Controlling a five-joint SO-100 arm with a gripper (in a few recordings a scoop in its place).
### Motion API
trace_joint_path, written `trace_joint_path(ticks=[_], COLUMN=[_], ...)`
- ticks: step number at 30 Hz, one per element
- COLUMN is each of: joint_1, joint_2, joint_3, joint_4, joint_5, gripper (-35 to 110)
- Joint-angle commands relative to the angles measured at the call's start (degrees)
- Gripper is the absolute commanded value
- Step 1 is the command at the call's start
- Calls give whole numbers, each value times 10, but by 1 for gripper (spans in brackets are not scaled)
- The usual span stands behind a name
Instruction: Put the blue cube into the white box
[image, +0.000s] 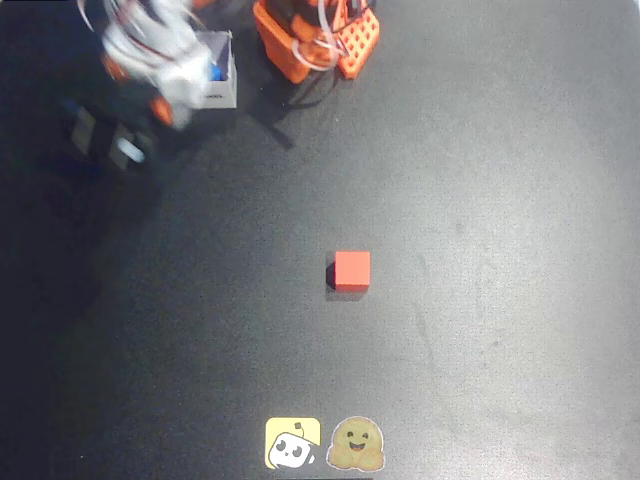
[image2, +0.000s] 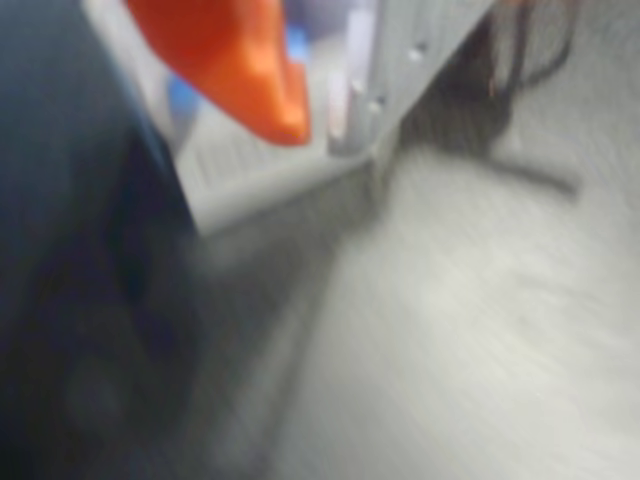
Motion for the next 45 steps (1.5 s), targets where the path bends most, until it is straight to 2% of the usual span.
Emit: trace_joint_path(ticks=[1,8,15,22,28,32,41,45], joint_1=[-101,-271,-360,-393,-416,-422,-422,-420], joint_2=[-3,18,206,435,632,639,639,639], joint_3=[-19,35,245,401,505,524,609,620], joint_4=[-47,-134,-231,-228,-193,-202,-250,-235], joint_5=[-25,-21,-18,-18,21,48,180,193], gripper=[0,0,0,0,0,0,0,0])
